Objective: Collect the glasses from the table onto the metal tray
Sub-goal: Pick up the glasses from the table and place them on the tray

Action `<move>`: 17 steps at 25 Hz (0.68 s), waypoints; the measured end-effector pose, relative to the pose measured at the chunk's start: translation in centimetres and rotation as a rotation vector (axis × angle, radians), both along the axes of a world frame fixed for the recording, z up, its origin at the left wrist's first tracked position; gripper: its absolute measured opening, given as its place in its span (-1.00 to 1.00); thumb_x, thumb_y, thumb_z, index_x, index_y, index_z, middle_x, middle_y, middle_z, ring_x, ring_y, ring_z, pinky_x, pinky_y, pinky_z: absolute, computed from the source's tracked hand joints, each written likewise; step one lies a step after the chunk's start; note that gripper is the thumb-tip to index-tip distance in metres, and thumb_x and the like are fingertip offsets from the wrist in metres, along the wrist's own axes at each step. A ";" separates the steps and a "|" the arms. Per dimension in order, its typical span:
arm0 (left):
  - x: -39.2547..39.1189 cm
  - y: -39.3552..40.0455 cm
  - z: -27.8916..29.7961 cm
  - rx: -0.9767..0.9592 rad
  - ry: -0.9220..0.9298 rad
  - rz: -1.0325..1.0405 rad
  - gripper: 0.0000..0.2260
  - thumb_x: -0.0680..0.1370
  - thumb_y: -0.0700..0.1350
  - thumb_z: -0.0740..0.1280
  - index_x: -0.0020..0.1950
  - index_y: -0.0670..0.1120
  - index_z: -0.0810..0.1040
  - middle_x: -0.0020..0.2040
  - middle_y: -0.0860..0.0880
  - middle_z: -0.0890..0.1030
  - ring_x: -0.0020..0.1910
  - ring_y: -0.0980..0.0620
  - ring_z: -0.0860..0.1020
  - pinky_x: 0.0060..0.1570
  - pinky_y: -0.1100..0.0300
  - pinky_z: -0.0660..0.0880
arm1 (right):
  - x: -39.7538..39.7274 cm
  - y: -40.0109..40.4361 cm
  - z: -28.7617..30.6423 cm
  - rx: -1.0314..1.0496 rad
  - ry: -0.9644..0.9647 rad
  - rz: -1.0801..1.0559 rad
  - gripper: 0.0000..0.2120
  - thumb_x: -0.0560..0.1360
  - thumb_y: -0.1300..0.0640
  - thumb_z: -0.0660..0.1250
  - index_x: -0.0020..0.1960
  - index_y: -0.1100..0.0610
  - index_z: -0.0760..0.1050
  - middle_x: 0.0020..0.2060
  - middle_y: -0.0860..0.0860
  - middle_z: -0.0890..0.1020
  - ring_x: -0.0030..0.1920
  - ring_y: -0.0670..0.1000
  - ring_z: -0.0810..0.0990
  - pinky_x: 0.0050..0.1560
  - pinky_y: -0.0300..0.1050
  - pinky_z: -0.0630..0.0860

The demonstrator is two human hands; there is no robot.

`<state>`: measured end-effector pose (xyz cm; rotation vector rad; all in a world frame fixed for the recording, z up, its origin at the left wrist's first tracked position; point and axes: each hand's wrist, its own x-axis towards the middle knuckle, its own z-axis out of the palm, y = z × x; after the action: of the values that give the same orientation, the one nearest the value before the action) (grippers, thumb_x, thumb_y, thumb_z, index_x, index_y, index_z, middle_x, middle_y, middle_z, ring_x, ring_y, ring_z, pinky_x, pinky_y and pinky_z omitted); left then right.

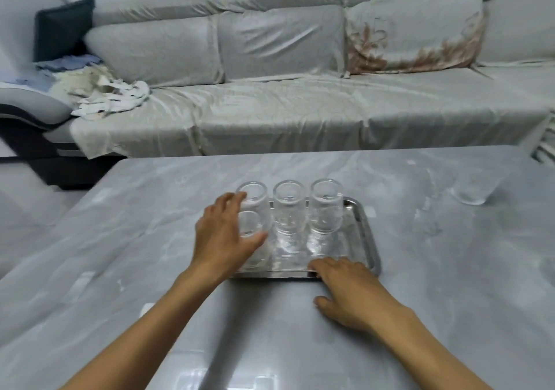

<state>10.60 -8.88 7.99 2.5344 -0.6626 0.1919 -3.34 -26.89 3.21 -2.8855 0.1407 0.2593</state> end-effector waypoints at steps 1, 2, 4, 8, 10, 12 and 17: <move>-0.8 -0.7 0.1 -0.066 -0.082 -0.046 -0.35 0.39 0.06 0.49 0.43 -0.02 0.36 0.40 -0.08 0.43 0.31 -0.15 0.42 0.28 -0.04 0.40 | -0.3 -0.3 0.6 0.052 -0.008 -0.013 -0.50 0.48 -0.05 0.26 0.39 0.00 0.30 0.34 0.04 0.47 0.30 0.14 0.43 0.28 0.03 0.35; -1.7 -1.7 0.2 -0.126 -0.127 -0.112 -0.38 0.41 0.01 0.49 0.42 -0.04 0.37 0.39 -0.08 0.44 0.30 -0.15 0.43 0.27 -0.04 0.40 | -0.7 -0.9 1.1 0.102 -0.043 -0.037 -0.48 0.48 -0.04 0.29 0.41 0.01 0.30 0.35 0.05 0.47 0.30 0.15 0.43 0.28 0.03 0.38; -3.9 -4.7 0.3 -0.177 -0.156 -0.256 -0.39 0.42 -0.05 0.49 0.43 -0.05 0.35 0.39 -0.09 0.45 0.33 -0.13 0.42 0.30 -0.03 0.37 | -2.0 -2.7 2.2 0.158 -0.184 -0.131 -0.49 0.46 0.01 0.32 0.39 0.05 0.35 0.34 0.06 0.49 0.28 0.17 0.47 0.23 0.05 0.44; -8.6 -11.6 0.4 -0.167 -0.019 -0.422 -0.34 0.45 -0.06 0.46 0.50 -0.06 0.29 0.47 -0.10 0.39 0.44 -0.12 0.34 0.40 0.02 0.26 | -6.7 -9.0 4.0 0.208 -0.447 -0.390 -0.49 0.46 0.05 0.33 0.39 0.07 0.36 0.40 0.00 0.43 0.25 0.11 0.52 0.16 -0.03 0.46; -10.7 -14.2 0.3 -0.163 0.056 -0.467 -0.33 0.46 -0.05 0.44 0.52 -0.05 0.25 0.50 -0.09 0.35 0.48 -0.10 0.28 0.44 0.05 0.20 | -10.0 -12.8 4.2 0.186 -0.572 -0.596 -0.41 0.46 0.06 0.32 0.46 0.03 0.27 0.48 -0.03 0.32 0.29 0.10 0.50 0.18 -0.04 0.45; -12.0 -15.8 0.1 -0.152 0.094 -0.480 -0.32 0.48 0.00 0.42 0.54 -0.01 0.22 0.52 -0.06 0.31 0.51 -0.07 0.24 0.45 0.08 0.16 | -12.9 -16.3 3.8 0.079 -0.685 -0.841 -0.29 0.43 0.08 0.33 0.52 0.02 0.14 0.56 0.02 0.19 0.36 0.16 0.41 0.22 0.04 0.43; -12.5 -16.4 -0.5 -0.120 0.090 -0.465 -0.34 0.47 0.02 0.42 0.52 -0.02 0.25 0.51 -0.06 0.34 0.49 -0.06 0.28 0.42 0.11 0.18 | -18.2 -22.9 0.7 0.432 -0.881 -1.381 -0.01 0.30 0.11 0.53 0.55 0.03 0.02 0.54 0.11 0.21 0.39 0.25 0.38 0.32 0.14 0.39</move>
<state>-1.93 -25.26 7.52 2.1900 -1.1400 -0.0446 -21.52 -49.81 3.94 -1.6551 1.4860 -1.0151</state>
